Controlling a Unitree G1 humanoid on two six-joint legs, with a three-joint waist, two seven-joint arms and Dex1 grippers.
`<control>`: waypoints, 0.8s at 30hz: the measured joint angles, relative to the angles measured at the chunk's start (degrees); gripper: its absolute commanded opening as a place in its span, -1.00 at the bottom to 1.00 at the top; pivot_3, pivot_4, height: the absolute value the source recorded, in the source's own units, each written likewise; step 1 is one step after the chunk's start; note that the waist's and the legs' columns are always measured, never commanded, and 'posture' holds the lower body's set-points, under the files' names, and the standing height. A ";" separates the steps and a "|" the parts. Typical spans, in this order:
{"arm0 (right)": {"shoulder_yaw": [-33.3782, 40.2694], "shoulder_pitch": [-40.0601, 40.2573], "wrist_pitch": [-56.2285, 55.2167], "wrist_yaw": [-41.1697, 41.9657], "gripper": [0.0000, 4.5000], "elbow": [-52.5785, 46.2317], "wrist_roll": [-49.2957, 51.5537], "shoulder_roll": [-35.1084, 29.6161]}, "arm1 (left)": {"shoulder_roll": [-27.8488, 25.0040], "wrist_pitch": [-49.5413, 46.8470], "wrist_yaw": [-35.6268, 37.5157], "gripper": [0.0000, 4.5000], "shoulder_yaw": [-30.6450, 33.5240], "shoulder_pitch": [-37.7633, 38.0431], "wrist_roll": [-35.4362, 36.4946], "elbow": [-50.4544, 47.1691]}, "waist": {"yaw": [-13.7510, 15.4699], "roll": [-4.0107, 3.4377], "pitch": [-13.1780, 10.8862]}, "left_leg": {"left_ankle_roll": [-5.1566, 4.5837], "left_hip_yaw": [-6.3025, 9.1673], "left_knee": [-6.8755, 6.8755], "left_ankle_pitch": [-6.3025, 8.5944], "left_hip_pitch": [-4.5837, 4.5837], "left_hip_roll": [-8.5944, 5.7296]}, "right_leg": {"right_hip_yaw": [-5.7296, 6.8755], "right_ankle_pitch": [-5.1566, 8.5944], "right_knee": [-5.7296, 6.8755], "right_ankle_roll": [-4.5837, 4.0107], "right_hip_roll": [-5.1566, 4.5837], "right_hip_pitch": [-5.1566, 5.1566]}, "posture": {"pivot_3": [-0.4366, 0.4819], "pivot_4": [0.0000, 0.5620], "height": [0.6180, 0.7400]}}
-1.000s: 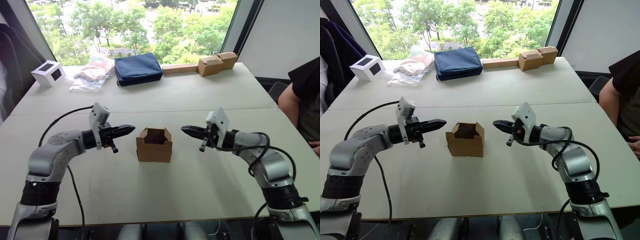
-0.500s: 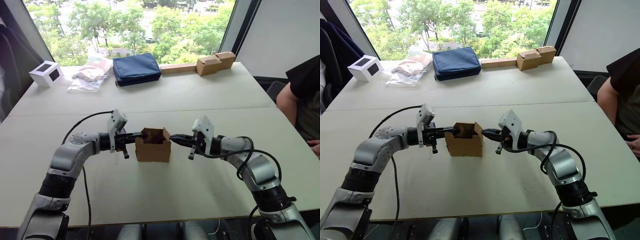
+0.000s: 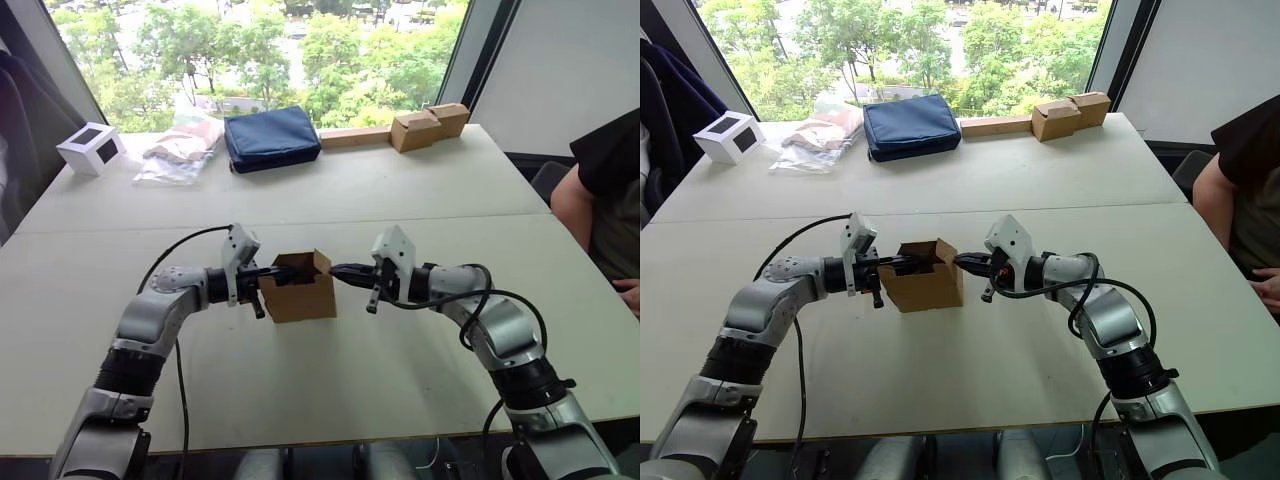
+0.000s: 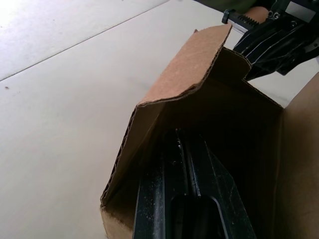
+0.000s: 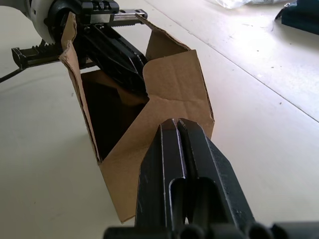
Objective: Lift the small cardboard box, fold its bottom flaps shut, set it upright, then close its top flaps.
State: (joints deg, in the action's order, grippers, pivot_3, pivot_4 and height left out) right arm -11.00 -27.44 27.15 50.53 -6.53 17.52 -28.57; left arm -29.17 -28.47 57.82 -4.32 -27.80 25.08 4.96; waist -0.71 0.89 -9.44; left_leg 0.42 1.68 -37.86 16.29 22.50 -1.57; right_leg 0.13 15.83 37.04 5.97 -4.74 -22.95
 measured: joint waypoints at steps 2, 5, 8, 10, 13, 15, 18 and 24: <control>0.13 -0.02 0.02 0.54 -1.00 0.20 -0.35 -0.89 | 0.00 0.07 -0.47 -1.00 0.06 0.24 -0.33 0.00 | 0.03 0.00 0.00 | 0.00 0.00 0.00 0.00 0.00 0.00 | 0.00 0.00 0.00 0.00 -0.01 0.00 | -0.05 -0.47 0.95; 0.53 -0.67 0.01 0.93 -1.00 0.47 -0.39 -1.41 | 0.02 0.09 -0.61 -1.00 0.18 0.45 -0.38 -0.01 | 0.04 0.00 0.00 | 0.00 0.00 0.00 0.00 0.01 0.00 | 0.00 0.00 0.00 0.00 -0.04 0.00 | -0.05 -0.47 0.95; 0.74 -2.01 0.01 1.13 -1.00 0.54 -0.36 -1.40 | 0.30 0.09 -0.83 -1.00 0.21 0.46 -0.39 -0.16 | 0.04 0.00 0.00 | 0.00 0.00 0.00 0.00 0.01 0.00 | 0.00 0.00 0.00 0.00 -0.06 0.00 | -0.05 -0.47 0.95; 0.76 -2.61 0.01 1.05 -1.00 0.54 -0.32 -0.88 | 0.48 0.07 -1.10 -1.00 0.22 0.47 -0.44 -0.46 | 0.05 0.00 0.00 | 0.00 0.00 0.00 0.00 0.01 0.00 | 0.00 0.00 -0.01 0.00 -0.08 0.00 | -0.05 -0.47 0.95; 0.72 -2.87 0.01 0.83 -1.00 0.53 -0.29 0.49 | 0.56 0.07 -1.58 -1.00 0.22 0.43 -0.64 -0.63 | 0.07 0.00 0.00 | 0.00 0.00 0.00 0.00 0.01 0.00 | 0.00 0.00 -0.01 0.00 -0.10 -0.01 | -0.05 -0.47 0.95; 0.72 -2.90 0.01 0.77 -1.00 0.51 -0.24 0.98 | 0.56 0.06 -1.76 -1.00 0.23 0.33 -0.67 -0.63 | 0.09 0.00 0.00 | 0.00 0.00 0.00 0.00 0.02 0.00 | 0.00 0.00 -0.01 0.00 -0.11 -0.01 | -0.05 -0.47 0.95; 0.71 -3.03 0.05 0.56 -1.00 0.12 0.48 2.43 | 0.60 -0.24 -2.11 -1.00 0.23 -0.04 -0.67 -1.16 | 0.06 0.00 0.00 | 0.00 0.01 0.00 0.00 0.02 0.00 | 0.00 0.00 0.00 0.00 -0.11 -0.02 | -0.05 -0.47 0.95; 0.49 -3.73 0.07 0.52 -1.00 -0.14 0.97 3.62 | 0.61 -1.66 -2.92 -1.00 0.28 -1.31 -0.58 -3.75 | 0.10 0.01 0.00 | 0.00 0.01 0.00 0.00 0.02 -0.01 | 0.00 0.00 0.00 0.00 -0.12 -0.02 | -0.05 -0.47 0.95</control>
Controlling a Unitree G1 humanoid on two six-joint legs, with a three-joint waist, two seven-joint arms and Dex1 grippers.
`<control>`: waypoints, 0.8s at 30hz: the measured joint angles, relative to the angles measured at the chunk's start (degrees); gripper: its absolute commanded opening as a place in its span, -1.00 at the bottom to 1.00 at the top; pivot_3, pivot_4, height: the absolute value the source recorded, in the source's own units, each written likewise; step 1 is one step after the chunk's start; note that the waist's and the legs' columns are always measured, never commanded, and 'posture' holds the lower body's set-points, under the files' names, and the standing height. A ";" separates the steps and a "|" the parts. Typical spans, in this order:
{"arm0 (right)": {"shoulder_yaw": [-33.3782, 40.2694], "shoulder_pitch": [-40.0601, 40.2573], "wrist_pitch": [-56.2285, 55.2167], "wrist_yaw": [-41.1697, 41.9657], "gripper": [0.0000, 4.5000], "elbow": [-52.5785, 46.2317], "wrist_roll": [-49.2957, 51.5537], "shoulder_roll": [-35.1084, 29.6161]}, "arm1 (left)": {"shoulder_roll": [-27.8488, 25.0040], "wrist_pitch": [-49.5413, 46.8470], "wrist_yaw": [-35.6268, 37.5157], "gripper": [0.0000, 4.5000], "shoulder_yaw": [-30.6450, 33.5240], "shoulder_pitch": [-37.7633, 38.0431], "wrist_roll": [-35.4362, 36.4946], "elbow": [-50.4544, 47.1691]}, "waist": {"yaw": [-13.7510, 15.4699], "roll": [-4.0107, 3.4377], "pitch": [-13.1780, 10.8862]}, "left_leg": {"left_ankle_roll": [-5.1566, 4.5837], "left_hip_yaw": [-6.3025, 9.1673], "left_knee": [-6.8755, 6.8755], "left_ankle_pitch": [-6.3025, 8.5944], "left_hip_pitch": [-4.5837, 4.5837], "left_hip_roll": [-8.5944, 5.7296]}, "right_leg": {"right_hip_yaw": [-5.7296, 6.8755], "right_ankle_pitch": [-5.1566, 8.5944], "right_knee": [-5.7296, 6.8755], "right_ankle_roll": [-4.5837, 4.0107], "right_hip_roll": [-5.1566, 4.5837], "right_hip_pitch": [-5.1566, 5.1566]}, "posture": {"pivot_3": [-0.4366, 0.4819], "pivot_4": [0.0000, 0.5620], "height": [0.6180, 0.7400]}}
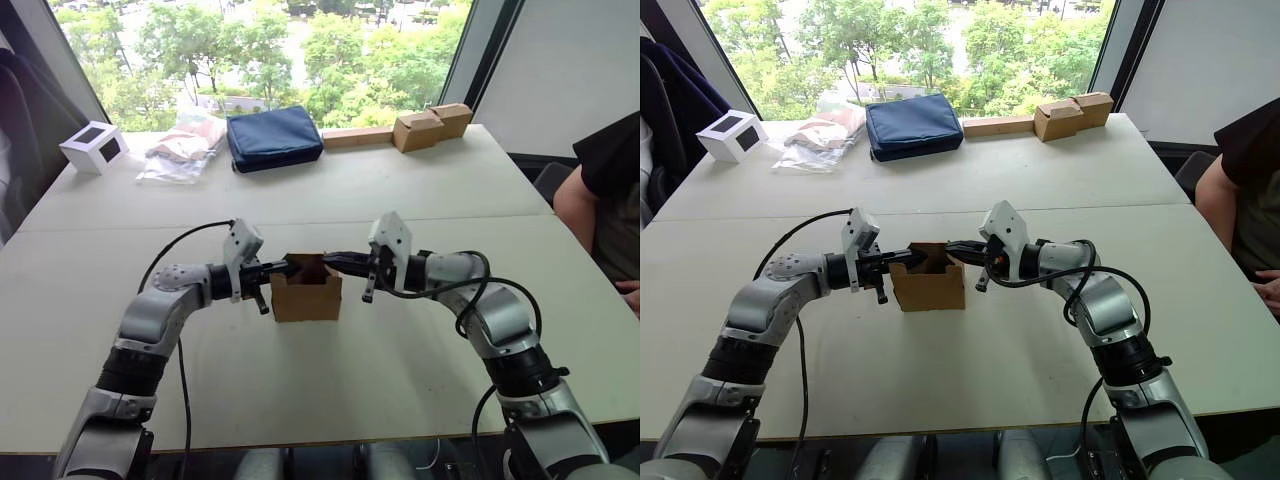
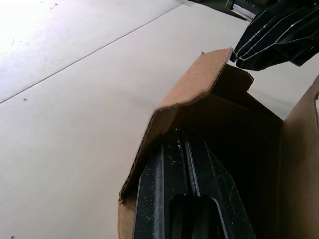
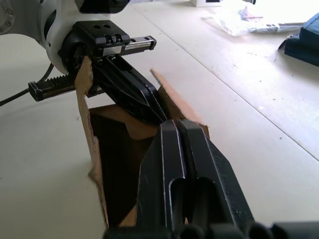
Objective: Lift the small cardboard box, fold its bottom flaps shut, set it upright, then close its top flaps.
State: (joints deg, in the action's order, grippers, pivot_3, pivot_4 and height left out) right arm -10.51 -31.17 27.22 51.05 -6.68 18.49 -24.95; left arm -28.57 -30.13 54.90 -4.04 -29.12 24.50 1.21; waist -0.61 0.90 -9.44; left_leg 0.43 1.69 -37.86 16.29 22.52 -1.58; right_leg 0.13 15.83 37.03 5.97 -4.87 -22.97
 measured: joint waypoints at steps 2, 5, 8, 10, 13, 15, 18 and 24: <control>-0.27 -0.01 0.01 0.03 -1.00 -0.01 0.00 0.19 | -0.02 -0.92 -0.18 -1.00 0.48 -0.61 0.57 -1.52 | -0.05 0.00 0.00 | 0.00 0.00 0.00 0.00 0.00 0.00 | 0.00 0.00 0.00 0.00 0.00 0.00 | -0.05 -0.47 0.95; -0.27 0.00 0.01 0.01 -1.00 -0.01 -0.01 0.14 | -0.25 -2.22 -0.29 -1.00 0.67 -0.59 1.30 -2.96 | -0.06 0.00 0.00 | 0.00 0.00 0.00 0.00 0.00 0.00 | 0.00 0.00 0.00 0.00 0.00 -0.01 | -0.05 -0.47 0.95; -0.13 0.22 0.04 0.00 -1.00 -0.06 0.04 -0.14 | -1.29 -3.28 -0.36 -1.00 1.51 -0.41 2.08 -4.13 | -0.08 0.00 -0.01 | 0.00 0.00 0.01 0.00 0.00 0.00 | 0.00 0.00 0.00 0.00 0.00 -0.02 | -0.05 -0.47 0.95; 0.40 0.39 0.48 -0.14 -1.00 -0.09 0.55 -0.41 | -2.10 -3.57 -0.47 -1.00 2.67 -0.14 2.40 -4.76 | -0.07 -0.01 -0.01 | 0.00 0.00 0.01 0.00 0.00 0.00 | 0.00 0.00 0.00 0.00 -0.01 -0.02 | -0.05 -0.47 0.95; 1.83 0.36 0.97 -0.45 -1.00 -0.10 1.41 -0.42 | -2.49 -4.25 -0.80 -1.00 3.14 0.41 2.48 -4.87 | 0.02 -0.01 -0.01 | 0.00 0.00 0.01 0.00 0.00 0.00 | 0.00 0.00 -0.01 0.00 -0.02 -0.01 | -0.05 -0.47 0.95; 2.40 0.32 1.01 -0.64 -1.00 -0.09 1.75 -0.42 | -2.49 -4.30 -0.86 -1.00 3.13 0.99 2.48 -4.88 | -0.02 -0.01 -0.01 | 0.00 0.00 0.01 0.00 0.00 -0.01 | 0.00 0.00 -0.01 0.00 -0.04 0.00 | -0.05 -0.47 0.95; 2.32 0.26 0.55 -0.67 -1.00 0.40 1.34 -0.57 | -2.48 -4.38 -1.00 -1.00 3.10 1.40 2.48 -5.10 | -0.03 -0.01 -0.01 | 0.00 0.00 0.01 0.00 0.01 -0.01 | -0.01 0.00 -0.01 0.00 -0.04 -0.02 | -0.05 -0.47 0.95; -0.07 0.49 -0.20 0.05 -1.00 1.31 -0.30 -0.67 | -2.43 -4.60 -1.42 -1.00 3.03 2.27 2.53 -7.06 | -0.08 -0.01 -0.01 | 0.00 0.00 0.03 0.00 0.01 -0.02 | -0.02 0.00 -0.01 0.00 -0.05 -0.03 | -0.05 -0.47 0.95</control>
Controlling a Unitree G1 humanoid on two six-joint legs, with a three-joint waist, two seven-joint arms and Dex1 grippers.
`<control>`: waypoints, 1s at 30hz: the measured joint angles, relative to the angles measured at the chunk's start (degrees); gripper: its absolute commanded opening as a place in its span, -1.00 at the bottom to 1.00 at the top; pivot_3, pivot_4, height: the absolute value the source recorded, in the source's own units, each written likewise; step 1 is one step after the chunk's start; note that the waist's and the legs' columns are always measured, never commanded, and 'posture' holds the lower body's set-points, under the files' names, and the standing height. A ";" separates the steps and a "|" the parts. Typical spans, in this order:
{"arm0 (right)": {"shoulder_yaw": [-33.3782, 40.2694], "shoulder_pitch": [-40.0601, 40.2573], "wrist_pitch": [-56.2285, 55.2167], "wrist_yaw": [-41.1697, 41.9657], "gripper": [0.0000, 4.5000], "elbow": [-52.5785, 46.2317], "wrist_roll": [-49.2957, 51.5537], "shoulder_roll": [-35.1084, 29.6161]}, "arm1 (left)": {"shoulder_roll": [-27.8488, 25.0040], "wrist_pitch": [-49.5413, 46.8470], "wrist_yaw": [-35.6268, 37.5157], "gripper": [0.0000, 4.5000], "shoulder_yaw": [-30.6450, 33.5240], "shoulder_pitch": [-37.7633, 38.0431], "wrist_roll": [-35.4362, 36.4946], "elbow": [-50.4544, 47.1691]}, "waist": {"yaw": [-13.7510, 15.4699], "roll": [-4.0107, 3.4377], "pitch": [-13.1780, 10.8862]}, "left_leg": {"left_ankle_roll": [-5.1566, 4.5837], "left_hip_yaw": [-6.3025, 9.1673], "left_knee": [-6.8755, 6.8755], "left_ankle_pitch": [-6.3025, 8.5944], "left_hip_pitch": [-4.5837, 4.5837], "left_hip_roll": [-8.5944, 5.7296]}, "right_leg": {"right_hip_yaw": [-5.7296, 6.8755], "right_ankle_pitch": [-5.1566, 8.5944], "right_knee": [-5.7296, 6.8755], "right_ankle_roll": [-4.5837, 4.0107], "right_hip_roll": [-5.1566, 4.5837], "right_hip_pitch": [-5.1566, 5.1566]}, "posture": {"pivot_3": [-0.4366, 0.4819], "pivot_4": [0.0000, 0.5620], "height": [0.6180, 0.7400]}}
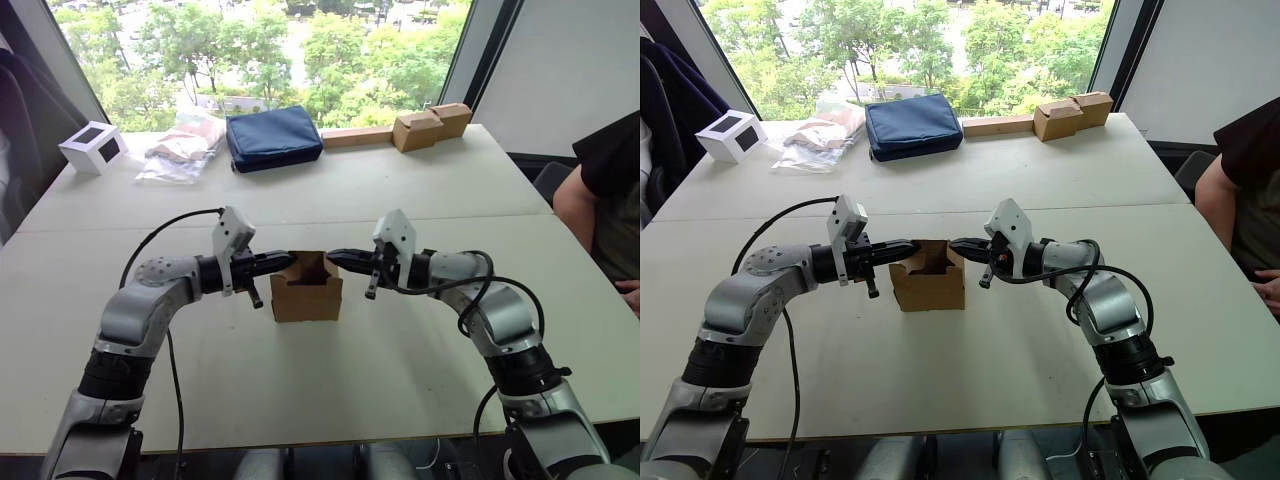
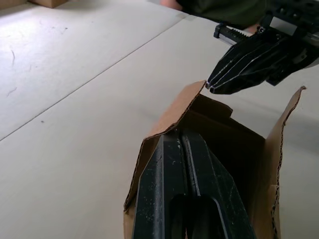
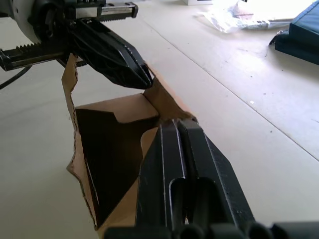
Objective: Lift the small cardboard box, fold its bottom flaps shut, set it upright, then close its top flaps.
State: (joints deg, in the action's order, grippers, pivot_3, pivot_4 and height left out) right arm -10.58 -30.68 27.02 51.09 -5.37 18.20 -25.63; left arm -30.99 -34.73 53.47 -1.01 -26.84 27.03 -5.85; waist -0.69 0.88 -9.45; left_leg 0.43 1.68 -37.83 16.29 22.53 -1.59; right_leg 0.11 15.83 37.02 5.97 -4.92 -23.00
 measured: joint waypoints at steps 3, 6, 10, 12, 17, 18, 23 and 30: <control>-1.15 0.50 -0.41 0.04 -1.00 0.44 -0.49 0.76 | 0.08 -0.13 -0.19 -1.00 -0.08 0.30 0.00 0.00 | 0.00 0.00 0.00 | 0.00 0.00 0.00 0.00 0.00 0.00 | 0.00 0.00 0.00 0.00 0.00 0.00 | -0.05 -0.47 0.95; -2.41 0.53 -1.23 0.11 -1.00 1.42 -1.26 1.55 | 0.11 -0.14 -0.41 -1.00 -0.20 0.33 -0.02 -0.03 | 0.02 0.00 0.00 | 0.00 0.00 0.00 0.00 0.00 0.00 | 0.00 0.00 0.00 0.00 0.00 0.00 | -0.05 -0.47 0.95; -3.27 0.48 -2.09 0.54 -1.00 3.28 -2.39 1.70 | -0.04 -0.14 -0.38 -1.00 -0.33 1.53 -0.08 -0.04 | 0.00 0.00 0.00 | 0.00 0.00 0.00 0.00 0.00 -0.01 | 0.00 0.00 0.00 0.00 -0.02 0.01 | -0.05 -0.47 0.95; -3.73 0.47 -2.31 0.80 -1.00 3.87 -2.90 1.71 | -0.44 -0.12 -0.13 -1.00 -0.48 2.09 -0.26 -0.03 | -0.01 -0.01 0.00 | 0.00 0.00 0.01 0.00 0.00 -0.01 | 0.00 0.00 0.00 0.00 -0.01 -0.01 | -0.05 -0.47 0.95; -3.74 0.38 -2.88 1.09 -1.00 4.46 -3.48 1.70 | -1.47 0.12 0.09 -1.00 -0.50 3.13 -0.75 -0.02 | 0.03 -0.01 0.00 | 0.00 0.00 0.01 0.00 0.00 -0.01 | 0.00 0.00 0.00 0.00 -0.03 0.00 | -0.05 -0.47 0.95; -3.74 0.37 -2.97 1.07 -1.00 4.46 -3.50 1.71 | -1.47 0.12 0.08 -1.00 -0.50 3.39 -0.77 -0.02 | 0.04 -0.01 0.00 | 0.00 0.00 0.01 0.00 0.00 -0.01 | 0.00 0.00 0.00 0.00 -0.03 0.00 | -0.05 -0.47 0.95; -1.20 -0.10 -1.90 0.10 -1.00 3.88 -1.59 2.01 | -1.61 -1.16 0.14 -1.00 0.56 2.71 0.78 0.45 | 0.10 -0.01 -0.04 | 0.01 0.02 0.01 0.00 0.06 -0.01 | -0.01 0.00 0.00 0.00 -0.05 -0.05 | -0.05 -0.47 0.95; 8.92 -1.31 8.06 -1.16 -1.00 -10.31 9.32 -1.85 | -6.03 1.52 2.45 -1.00 5.93 -5.59 1.15 12.51 | 0.04 -0.01 -0.04 | 0.03 0.01 0.09 -0.02 0.11 -0.02 | 0.02 0.00 -0.02 0.00 -0.04 -0.14 | -0.05 -0.47 0.95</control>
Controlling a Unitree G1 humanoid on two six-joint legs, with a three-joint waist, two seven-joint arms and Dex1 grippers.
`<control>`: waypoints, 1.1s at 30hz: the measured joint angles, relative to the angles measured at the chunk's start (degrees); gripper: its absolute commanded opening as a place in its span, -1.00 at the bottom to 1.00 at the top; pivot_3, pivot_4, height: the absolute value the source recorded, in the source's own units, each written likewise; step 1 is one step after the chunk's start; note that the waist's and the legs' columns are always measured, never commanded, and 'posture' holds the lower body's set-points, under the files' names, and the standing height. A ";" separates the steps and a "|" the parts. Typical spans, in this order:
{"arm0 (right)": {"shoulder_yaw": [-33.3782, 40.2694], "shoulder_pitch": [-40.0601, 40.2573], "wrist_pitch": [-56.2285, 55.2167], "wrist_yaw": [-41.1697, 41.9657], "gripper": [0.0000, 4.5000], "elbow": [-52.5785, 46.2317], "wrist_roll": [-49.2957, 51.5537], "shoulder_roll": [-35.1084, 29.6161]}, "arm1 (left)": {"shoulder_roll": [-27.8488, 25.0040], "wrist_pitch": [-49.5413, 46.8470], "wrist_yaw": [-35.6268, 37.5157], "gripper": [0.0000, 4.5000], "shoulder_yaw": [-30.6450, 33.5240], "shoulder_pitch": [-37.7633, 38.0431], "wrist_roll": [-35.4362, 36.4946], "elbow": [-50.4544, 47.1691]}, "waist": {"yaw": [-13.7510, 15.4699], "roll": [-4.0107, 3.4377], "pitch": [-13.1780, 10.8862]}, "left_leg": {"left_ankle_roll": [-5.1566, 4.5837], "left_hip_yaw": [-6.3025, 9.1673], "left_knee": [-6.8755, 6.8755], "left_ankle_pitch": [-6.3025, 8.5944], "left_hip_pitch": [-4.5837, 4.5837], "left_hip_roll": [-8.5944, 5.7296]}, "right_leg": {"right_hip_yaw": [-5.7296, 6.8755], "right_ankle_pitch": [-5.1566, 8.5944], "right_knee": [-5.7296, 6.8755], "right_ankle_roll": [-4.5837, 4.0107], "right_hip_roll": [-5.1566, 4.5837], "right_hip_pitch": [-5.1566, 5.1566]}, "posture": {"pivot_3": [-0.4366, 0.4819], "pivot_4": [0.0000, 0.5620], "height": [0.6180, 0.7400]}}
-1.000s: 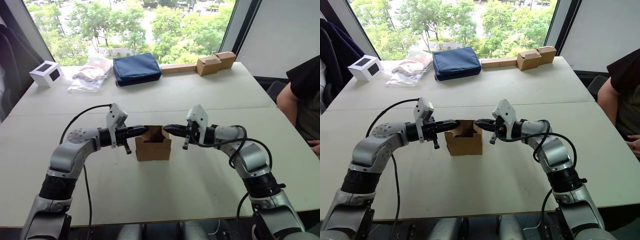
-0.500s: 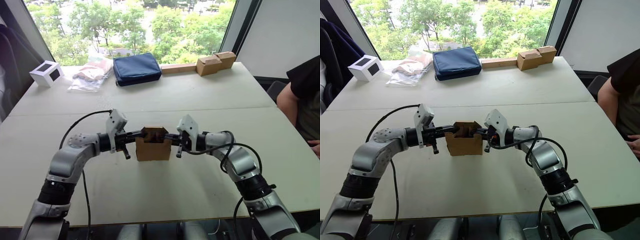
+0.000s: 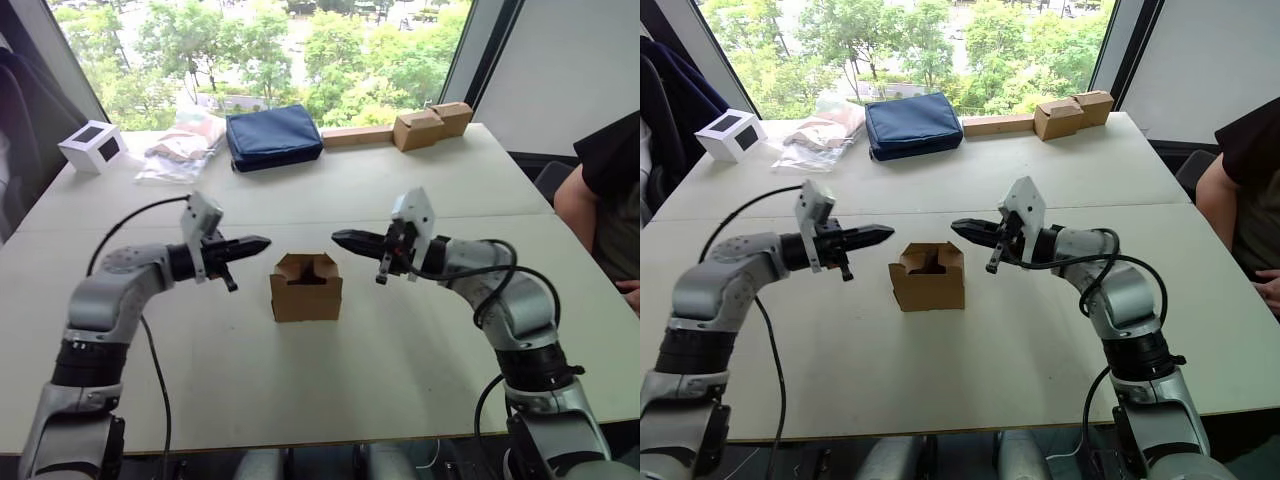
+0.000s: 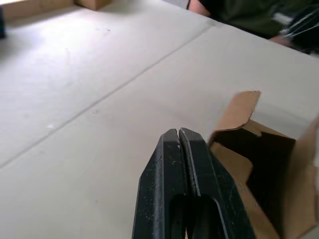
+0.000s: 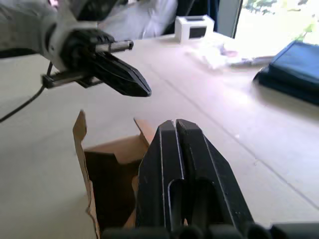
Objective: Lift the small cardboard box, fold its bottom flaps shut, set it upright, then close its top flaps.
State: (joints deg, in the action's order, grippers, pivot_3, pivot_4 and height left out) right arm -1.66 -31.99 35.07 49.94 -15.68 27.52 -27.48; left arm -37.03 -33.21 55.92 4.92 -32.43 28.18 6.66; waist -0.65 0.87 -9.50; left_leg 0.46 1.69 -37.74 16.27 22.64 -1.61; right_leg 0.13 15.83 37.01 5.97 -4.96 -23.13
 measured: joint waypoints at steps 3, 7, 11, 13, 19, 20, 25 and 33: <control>-1.22 2.43 3.73 0.05 -1.00 -7.23 2.10 -2.75 | 0.33 5.84 2.35 -1.00 -2.33 -4.19 -4.17 10.90 | 0.18 0.00 0.00 | 0.00 0.00 0.01 0.00 0.00 -0.02 | 0.05 0.00 -0.01 0.00 0.03 0.01 | -0.05 -0.47 0.95; -8.84 6.82 5.03 -0.18 -1.00 -13.43 1.18 -3.96 | 4.17 12.52 6.39 -1.00 -6.60 -8.83 -8.99 24.26 | 0.15 0.04 -0.01 | -0.04 -0.03 -0.11 0.01 0.07 -0.09 | 0.06 0.00 0.00 0.02 0.12 0.03 | -0.05 -0.47 0.95; -13.66 7.70 3.75 -2.22 -1.00 -14.30 -2.92 -4.00 | 8.29 17.76 10.35 -1.00 -8.78 -13.31 -12.31 36.27 | 0.04 0.08 -0.03 | -0.08 -0.01 -0.18 0.03 0.16 -0.10 | 0.07 -0.01 0.03 0.03 0.18 -0.03 | -0.05 -0.47 0.95; -15.43 7.43 2.30 -3.15 -1.00 -13.66 -5.81 -4.02 | 9.27 18.93 12.27 -1.00 -9.03 -15.05 -13.22 39.86 | -0.12 0.09 -0.03 | -0.11 -0.01 -0.18 0.05 0.19 -0.08 | 0.07 0.00 0.05 0.04 0.23 -0.09 | -0.05 -0.47 0.95; -18.69 5.29 -3.40 -5.09 -1.00 -8.54 -13.88 -3.80 | 10.25 20.11 18.17 -1.00 -10.88 -16.29 -15.31 43.13 | -0.12 0.09 -0.03 | -0.12 -0.01 -0.18 0.05 0.20 -0.05 | 0.07 0.00 0.07 0.04 0.27 -0.11 | -0.05 -0.47 0.95; -19.02 4.84 -3.97 -5.06 -1.00 -7.86 -14.56 -3.65 | 10.25 20.15 18.53 -1.00 -10.79 -16.30 -15.31 43.45 | -0.11 0.09 -0.03 | -0.12 -0.01 -0.19 0.05 0.19 -0.05 | 0.07 0.00 0.08 0.04 0.27 -0.10 | -0.05 -0.47 0.95; -22.26 3.39 -6.41 -4.09 -1.00 -4.12 -18.41 -3.34 | 10.91 21.38 18.93 -1.00 -10.86 -16.17 -16.39 44.36 | -0.03 0.09 -0.03 | -0.12 0.01 -0.21 0.05 0.20 -0.05 | 0.07 0.00 0.09 0.04 0.26 -0.10 | -0.05 -0.47 0.95; -22.91 1.40 -7.85 -2.49 -1.00 0.42 -20.45 -1.06 | 12.30 22.98 17.97 -1.00 -10.79 -14.41 -17.06 42.49 | -0.04 0.09 -0.03 | -0.11 0.02 -0.23 0.04 0.20 -0.05 | 0.07 0.00 0.12 0.04 0.27 -0.09 | -0.05 -0.47 0.95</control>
State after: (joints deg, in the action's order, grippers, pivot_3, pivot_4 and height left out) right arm -24.58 -30.59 27.22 47.45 -15.26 7.07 -28.53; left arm -24.73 -10.23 73.89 -5.87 -46.84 11.12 49.15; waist -0.69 0.96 -9.52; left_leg 0.35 1.72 -37.97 16.32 22.83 -1.66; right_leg 0.20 15.83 37.13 6.00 -4.69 -23.23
